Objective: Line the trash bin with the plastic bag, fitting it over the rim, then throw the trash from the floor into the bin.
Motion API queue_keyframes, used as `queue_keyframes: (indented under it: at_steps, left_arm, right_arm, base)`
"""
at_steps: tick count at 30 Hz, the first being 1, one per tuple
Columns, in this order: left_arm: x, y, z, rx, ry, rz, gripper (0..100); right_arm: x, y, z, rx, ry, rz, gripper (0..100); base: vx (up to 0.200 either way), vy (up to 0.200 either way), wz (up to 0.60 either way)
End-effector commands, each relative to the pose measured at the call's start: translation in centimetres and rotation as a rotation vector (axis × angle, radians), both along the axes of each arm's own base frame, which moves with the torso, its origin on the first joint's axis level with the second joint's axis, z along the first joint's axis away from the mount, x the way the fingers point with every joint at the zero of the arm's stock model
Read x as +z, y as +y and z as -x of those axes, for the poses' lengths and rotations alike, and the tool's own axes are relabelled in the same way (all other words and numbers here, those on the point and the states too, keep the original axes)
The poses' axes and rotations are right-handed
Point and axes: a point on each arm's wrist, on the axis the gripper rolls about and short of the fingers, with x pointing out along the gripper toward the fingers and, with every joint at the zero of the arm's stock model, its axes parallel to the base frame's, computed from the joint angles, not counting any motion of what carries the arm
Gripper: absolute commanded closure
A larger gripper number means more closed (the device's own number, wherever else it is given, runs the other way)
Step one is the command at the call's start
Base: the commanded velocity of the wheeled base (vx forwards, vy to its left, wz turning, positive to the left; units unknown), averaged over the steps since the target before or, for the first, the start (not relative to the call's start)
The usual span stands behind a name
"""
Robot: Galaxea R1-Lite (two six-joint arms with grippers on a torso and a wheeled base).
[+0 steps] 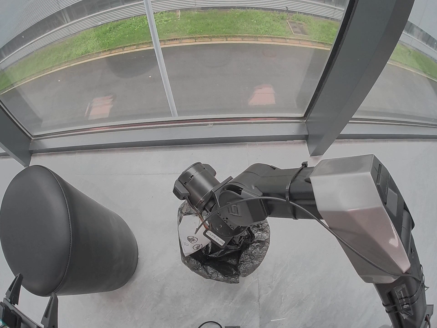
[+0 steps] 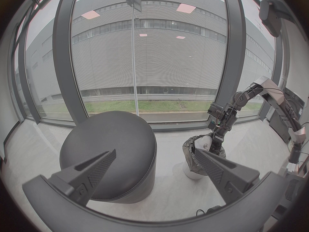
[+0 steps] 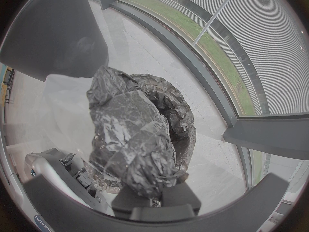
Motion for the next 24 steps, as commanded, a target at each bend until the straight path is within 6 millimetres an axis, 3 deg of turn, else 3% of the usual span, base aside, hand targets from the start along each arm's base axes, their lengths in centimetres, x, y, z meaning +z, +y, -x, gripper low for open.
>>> queue_keyframes:
  at_steps: [1,17,18,24]
  left_arm:
    - [-0.52,0.0,-0.02,0.0,0.002,0.0,0]
    - [-0.52,0.0,-0.02,0.0,0.002,0.0,0]
    - [-0.52,0.0,-0.02,0.0,0.002,0.0,0]
    - [-0.52,0.0,-0.02,0.0,0.002,0.0,0]
  right_arm:
    - [-0.61,-0.27,-0.47,-0.012,0.008,0.01,100]
    - [-1.25,0.05,-0.96,-0.015,-0.014,-0.007,100]
    - [-1.44,0.12,-1.21,-0.016,-0.023,-0.016,0]
    - [-1.42,0.1,-1.29,-0.018,-0.025,-0.021,0]
  base:
    - [0.0,0.0,0.0]
    - [0.0,0.0,0.0]
    - [0.0,0.0,0.0]
    - [0.0,0.0,0.0]
